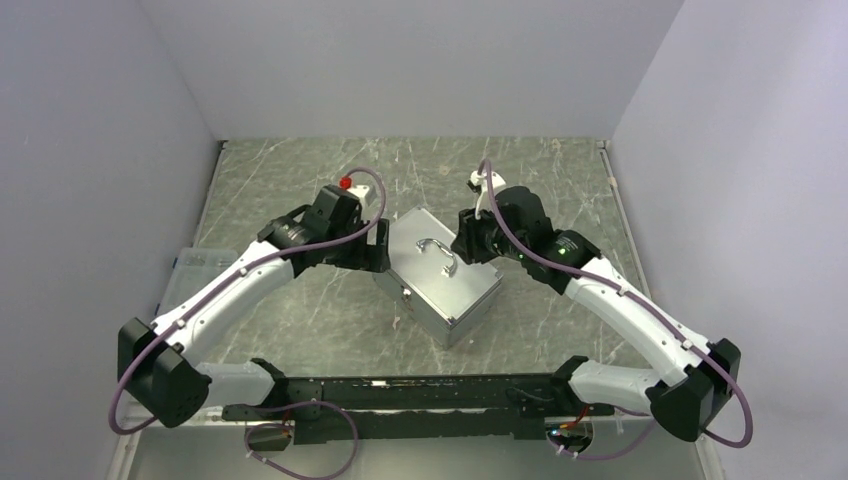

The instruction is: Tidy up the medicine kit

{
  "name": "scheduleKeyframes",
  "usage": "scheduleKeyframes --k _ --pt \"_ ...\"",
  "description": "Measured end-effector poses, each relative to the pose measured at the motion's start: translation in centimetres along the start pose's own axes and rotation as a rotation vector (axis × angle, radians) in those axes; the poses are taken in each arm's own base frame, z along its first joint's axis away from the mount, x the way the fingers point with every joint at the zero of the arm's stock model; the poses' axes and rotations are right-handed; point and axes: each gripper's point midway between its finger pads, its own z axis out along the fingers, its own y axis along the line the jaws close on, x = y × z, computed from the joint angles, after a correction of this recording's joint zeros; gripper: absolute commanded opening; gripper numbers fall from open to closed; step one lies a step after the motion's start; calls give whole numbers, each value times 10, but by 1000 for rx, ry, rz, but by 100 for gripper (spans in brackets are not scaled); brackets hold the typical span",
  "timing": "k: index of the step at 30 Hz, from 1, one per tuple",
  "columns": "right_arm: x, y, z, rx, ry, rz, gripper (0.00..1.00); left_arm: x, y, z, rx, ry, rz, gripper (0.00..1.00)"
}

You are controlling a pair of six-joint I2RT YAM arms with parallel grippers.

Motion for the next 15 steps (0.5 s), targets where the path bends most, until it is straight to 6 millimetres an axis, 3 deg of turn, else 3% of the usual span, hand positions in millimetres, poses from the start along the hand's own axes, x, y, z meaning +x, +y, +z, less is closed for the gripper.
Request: scheduleKeyframes --k 7,15 --pt "5 18 -9 -58 7 -27 39 7 4 -23 16 -67 -17 95" --pt "24 27 -2 -66 83 -53 38 51 9 -28 64 -31 -72 95"
